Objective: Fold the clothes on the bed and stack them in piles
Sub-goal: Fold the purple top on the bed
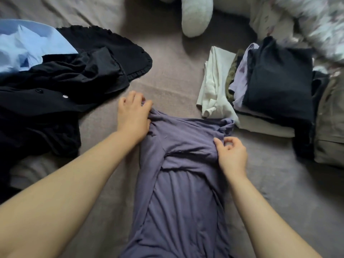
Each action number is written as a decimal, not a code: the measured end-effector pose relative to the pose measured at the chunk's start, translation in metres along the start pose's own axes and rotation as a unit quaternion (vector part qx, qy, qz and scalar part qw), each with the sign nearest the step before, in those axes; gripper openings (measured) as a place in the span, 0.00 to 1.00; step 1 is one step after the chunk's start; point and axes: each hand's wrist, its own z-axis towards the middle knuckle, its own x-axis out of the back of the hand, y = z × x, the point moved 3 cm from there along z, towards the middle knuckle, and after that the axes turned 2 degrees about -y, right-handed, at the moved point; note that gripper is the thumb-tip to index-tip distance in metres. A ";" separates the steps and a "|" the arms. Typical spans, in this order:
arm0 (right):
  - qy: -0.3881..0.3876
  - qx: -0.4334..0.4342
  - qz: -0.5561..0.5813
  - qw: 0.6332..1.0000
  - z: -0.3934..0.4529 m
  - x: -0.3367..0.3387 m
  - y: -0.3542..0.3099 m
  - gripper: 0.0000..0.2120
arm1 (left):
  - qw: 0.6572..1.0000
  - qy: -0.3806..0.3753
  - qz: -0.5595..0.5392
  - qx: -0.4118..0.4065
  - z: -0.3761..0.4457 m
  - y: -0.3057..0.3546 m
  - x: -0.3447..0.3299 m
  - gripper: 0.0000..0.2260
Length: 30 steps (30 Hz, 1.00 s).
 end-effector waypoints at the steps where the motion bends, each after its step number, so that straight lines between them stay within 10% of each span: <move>1: 0.004 -0.004 0.007 1.000 0.002 0.000 0.004 0.12 | 0.999 0.024 -0.037 0.028 -0.008 0.001 -0.002 0.24; 7: 0.021 -0.025 0.037 0.999 -0.043 0.011 0.052 0.17 | 0.934 0.007 -0.252 0.254 -0.142 0.031 -0.034 0.33; 13: -0.098 -0.098 -0.036 0.990 -0.129 0.034 0.104 0.18 | 0.919 -0.144 -0.241 0.275 -0.299 0.046 -0.063 0.25; 18: -0.164 -0.149 -0.069 0.973 -0.178 0.053 0.164 0.15 | 0.869 -0.097 -0.323 0.363 -0.354 0.029 -0.063 0.11; 30: -0.137 -0.223 0.030 0.965 -0.232 0.122 0.212 0.04 | 0.830 -0.049 -0.397 0.389 -0.420 0.013 -0.053 0.22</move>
